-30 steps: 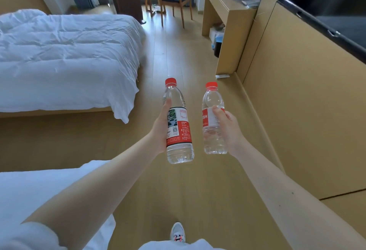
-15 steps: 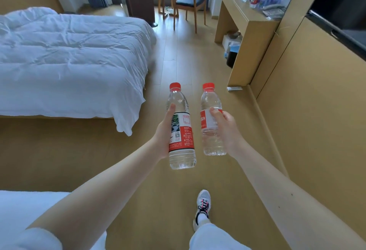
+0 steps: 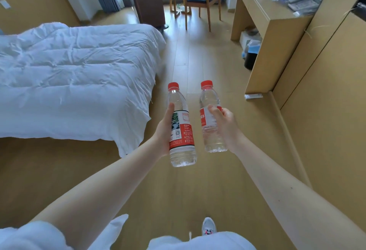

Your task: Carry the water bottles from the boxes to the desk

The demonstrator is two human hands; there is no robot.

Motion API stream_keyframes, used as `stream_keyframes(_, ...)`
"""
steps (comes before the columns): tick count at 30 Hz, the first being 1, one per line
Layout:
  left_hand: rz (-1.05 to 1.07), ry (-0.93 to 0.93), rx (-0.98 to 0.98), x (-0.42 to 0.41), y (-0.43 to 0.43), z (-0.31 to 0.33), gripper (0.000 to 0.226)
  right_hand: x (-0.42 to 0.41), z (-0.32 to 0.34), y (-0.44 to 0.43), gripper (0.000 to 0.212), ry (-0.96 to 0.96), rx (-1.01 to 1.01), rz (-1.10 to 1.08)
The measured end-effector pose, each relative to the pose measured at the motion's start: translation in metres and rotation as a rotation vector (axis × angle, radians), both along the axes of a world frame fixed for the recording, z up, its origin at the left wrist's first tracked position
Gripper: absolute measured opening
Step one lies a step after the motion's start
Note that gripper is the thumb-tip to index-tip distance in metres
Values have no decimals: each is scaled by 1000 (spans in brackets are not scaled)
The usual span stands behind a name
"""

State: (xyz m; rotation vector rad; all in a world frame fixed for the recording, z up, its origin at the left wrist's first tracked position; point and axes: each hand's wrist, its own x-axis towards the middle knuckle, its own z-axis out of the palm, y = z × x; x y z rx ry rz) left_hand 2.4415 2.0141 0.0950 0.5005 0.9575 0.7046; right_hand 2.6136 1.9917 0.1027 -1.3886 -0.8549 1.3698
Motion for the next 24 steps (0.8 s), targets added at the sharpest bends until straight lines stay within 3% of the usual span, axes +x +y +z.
stream_keyframes(4,-34,28,47,10,49,1,65,13,-3,46,48,11,1,-9)
stream_keyframes(9,-46,1,71,16,114,-6,65,16,-3,101,58,-13,1,-38)
stream_keyframes(12,-93,-22,91,17,162,-11,67,16,-8,143,46,-72,-3,-64)
stream_keyframes(24,-268,12,282,-2,394,14,57,-9,28,349,27,-163,72,-198)
